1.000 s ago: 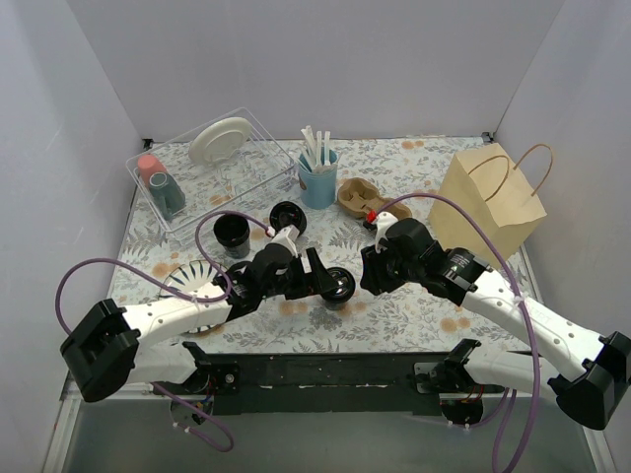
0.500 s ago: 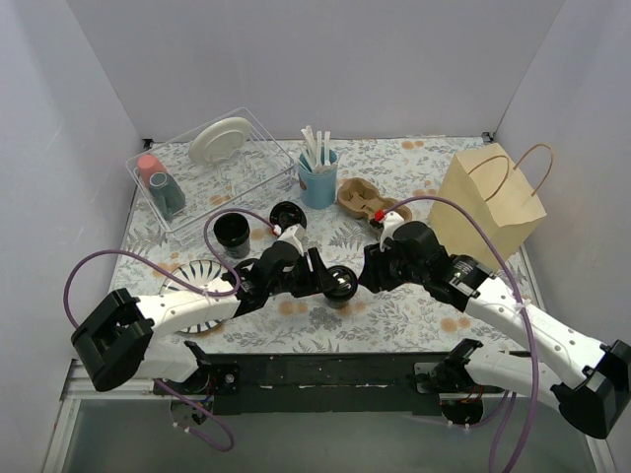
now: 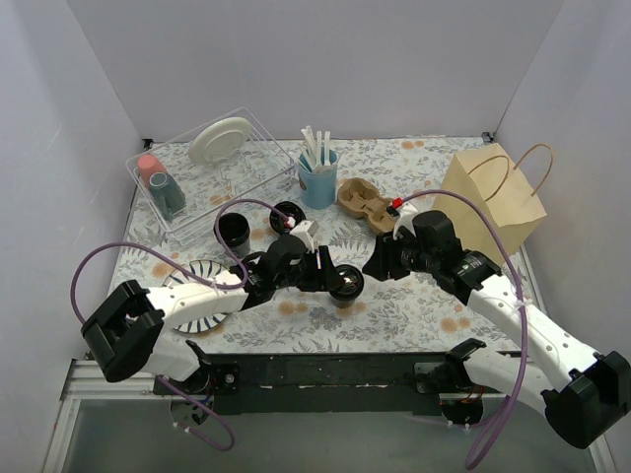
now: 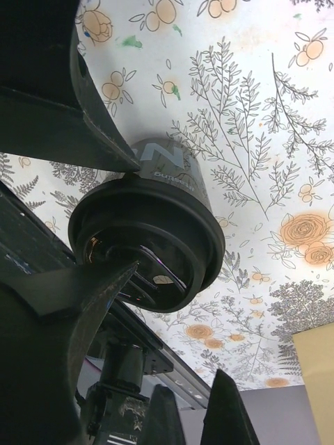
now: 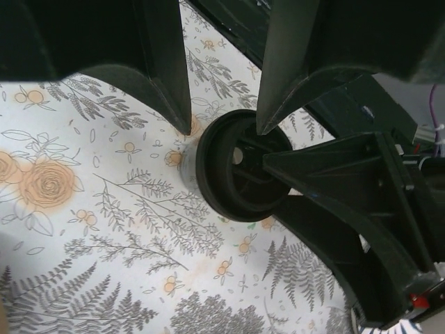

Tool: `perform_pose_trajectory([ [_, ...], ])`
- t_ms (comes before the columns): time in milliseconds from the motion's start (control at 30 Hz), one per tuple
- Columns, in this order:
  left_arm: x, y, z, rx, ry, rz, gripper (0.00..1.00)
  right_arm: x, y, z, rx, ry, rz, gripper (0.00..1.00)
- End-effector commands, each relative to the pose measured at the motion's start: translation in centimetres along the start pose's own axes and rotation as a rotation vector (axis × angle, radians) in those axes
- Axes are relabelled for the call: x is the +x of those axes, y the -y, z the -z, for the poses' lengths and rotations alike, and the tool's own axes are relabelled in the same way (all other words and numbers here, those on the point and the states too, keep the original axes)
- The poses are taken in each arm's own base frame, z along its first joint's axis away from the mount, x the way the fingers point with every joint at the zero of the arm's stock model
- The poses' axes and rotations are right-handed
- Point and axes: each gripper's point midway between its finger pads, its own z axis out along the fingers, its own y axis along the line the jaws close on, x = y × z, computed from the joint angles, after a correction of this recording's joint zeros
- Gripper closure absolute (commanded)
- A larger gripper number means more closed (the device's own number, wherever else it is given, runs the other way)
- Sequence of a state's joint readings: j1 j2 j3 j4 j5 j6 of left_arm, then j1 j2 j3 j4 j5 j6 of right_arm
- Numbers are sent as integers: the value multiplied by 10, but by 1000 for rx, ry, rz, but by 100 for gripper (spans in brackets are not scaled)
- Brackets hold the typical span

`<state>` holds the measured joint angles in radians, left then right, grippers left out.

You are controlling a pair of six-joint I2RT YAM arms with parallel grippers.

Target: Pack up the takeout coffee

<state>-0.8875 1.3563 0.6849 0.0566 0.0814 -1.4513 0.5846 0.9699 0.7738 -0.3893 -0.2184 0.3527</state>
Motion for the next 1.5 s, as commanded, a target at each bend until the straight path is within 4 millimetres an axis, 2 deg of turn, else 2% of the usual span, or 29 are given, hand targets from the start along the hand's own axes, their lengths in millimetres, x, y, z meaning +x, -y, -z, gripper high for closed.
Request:
perform_pose_trajectory([
  [0,28,-29,-4,-86,-125,-113,48,0,-17,1,-108,-1,55,48],
  [200,37,-38,-11,-108,-178,-156,44,10,-4,-2,-51,-41,36,47],
  [400,36,-40,-10,-112,-161,-152,44,15,2,-8,-29,-74,22,46],
  [667,38,-42,-10,-111,-158,-149,45,16,3,-17,-41,-78,12,50],
  [1000,43,-47,-13,-110,-163,-141,46,32,5,-31,-66,-118,-14,52],
  [1133,51,-57,-14,-132,-182,-133,49,44,19,-37,-14,-137,-25,57],
  [1233,50,-58,-16,-123,-175,-126,49,56,27,-39,8,-148,-31,62],
  [1267,51,-59,-17,-125,-181,-125,49,68,32,-40,19,-168,-41,63],
  [1333,53,-62,-16,-126,-184,-124,49,75,34,-41,18,-168,-55,64],
  [1367,52,-63,-16,-123,-184,-122,49,85,38,-42,22,-183,-69,65],
  [1467,52,-66,-15,-125,-183,-108,50,92,36,-42,1,-181,-91,67],
])
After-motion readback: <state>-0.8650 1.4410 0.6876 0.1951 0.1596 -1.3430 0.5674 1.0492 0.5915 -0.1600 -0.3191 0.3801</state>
